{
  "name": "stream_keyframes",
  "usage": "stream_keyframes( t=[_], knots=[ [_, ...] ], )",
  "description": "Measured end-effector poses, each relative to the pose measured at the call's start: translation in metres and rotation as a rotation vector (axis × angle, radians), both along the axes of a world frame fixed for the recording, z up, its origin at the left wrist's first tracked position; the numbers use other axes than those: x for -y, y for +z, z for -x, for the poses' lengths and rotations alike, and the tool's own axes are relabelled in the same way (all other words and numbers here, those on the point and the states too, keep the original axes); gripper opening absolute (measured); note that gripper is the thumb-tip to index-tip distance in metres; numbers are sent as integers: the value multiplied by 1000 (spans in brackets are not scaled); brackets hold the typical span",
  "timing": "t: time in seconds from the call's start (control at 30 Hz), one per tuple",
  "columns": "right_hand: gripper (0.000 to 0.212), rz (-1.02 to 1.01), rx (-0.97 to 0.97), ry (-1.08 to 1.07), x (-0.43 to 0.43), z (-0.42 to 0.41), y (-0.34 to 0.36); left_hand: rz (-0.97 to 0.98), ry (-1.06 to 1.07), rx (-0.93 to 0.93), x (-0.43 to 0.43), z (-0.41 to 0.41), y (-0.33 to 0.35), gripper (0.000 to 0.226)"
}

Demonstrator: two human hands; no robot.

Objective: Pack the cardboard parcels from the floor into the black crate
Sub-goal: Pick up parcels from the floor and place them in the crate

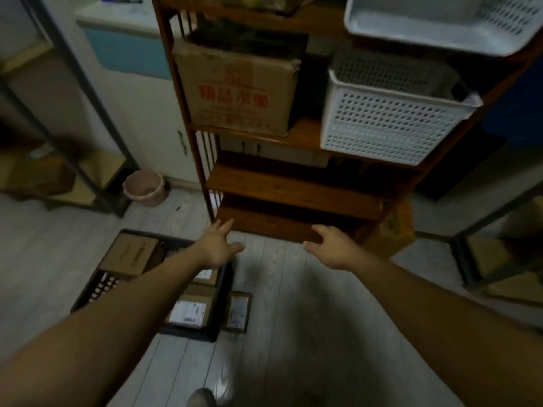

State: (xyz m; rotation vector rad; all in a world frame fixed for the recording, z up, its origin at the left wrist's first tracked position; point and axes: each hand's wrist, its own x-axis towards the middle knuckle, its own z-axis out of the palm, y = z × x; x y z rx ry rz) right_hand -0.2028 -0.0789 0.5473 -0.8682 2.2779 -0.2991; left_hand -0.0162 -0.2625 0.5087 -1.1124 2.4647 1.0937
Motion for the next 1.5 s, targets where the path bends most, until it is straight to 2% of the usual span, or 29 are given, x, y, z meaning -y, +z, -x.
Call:
stream_keyframes(
  t=[0.1,0.23,0.4,0.53,0.73,0.9,1.0,1.07,1.2,1.27,1.33,1.4,1.5],
  knots=[
    [69,-59,51,79,-1,10,-78,3,37,91,-14,-2,-72,75],
    [70,-101,125,93,-1,19,-199,-45,91,98,-30,0,-192,75],
    [73,-133,186,140,10,8,-367,94,59,184,-40,-3,-358,73],
    [72,-76,202,171,29,-11,-494,135,78,185,-37,-11,-482,74],
    [70,11,199,239,52,-46,-618,115,171,216,-30,-26,-595,76],
    [66,33,300,209,55,-77,-674,88,255,261,-32,-29,-640,87],
    [61,25,425,198,46,-85,-680,104,281,287,-38,-27,-647,77],
    [64,-9,450,197,37,-86,-677,43,311,273,-43,-31,-647,68],
    [77,-42,449,176,28,-85,-679,-125,512,125,-35,-39,-662,71],
    [67,29,530,120,30,-84,-680,-187,560,62,-33,-35,-663,80],
    [61,119,617,67,32,-83,-681,-262,561,1,-44,-27,-648,64],
    [54,121,580,19,33,-77,-685,-352,547,-30,-57,-19,-640,51],
    [47,107,521,-131,28,-67,-686,-481,580,-121,-73,-10,-633,68]
  ],
)
